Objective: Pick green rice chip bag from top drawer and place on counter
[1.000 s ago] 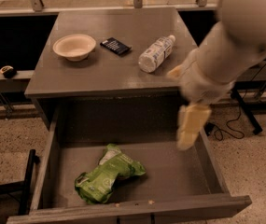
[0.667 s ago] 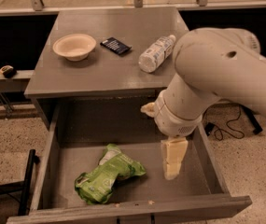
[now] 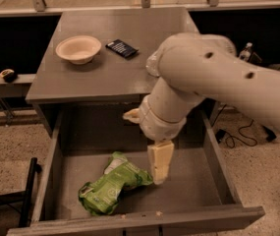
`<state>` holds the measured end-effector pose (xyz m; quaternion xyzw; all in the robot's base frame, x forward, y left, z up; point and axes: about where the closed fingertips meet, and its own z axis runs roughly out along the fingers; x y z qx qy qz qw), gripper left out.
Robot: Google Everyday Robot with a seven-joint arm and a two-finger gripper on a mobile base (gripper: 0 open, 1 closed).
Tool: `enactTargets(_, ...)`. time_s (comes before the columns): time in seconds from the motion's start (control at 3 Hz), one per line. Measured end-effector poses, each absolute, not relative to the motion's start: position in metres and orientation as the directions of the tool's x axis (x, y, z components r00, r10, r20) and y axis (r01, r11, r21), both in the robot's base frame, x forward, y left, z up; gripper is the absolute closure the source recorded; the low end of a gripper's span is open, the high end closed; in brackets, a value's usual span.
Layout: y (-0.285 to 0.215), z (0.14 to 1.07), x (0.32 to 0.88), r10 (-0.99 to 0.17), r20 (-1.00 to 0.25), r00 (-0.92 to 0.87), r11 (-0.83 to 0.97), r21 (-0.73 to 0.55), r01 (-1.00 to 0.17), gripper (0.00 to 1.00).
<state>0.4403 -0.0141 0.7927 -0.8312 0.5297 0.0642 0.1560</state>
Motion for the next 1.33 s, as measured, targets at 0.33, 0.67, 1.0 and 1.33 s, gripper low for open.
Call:
enactTargets(0.33, 0.058, 0.727, 0.438, -0.638, -0.317, 0.702, -0.681, -0.193, -0.707, 0.0)
enactTargets(0.67, 0.074, 0.684, 0.432, -0.521, -0.33, 0.787, -0.781, -0.189, -0.596, 0.0)
enactTargets(1.0, 0.063, 0.644, 0.427, -0.475, -0.299, 0.828, -0.824, -0.18, -0.537, 0.19)
enactTargets(1.33, 0.06, 0.632, 0.416, -0.388, -0.335, 0.859, -0.85, -0.229, -0.473, 0.5)
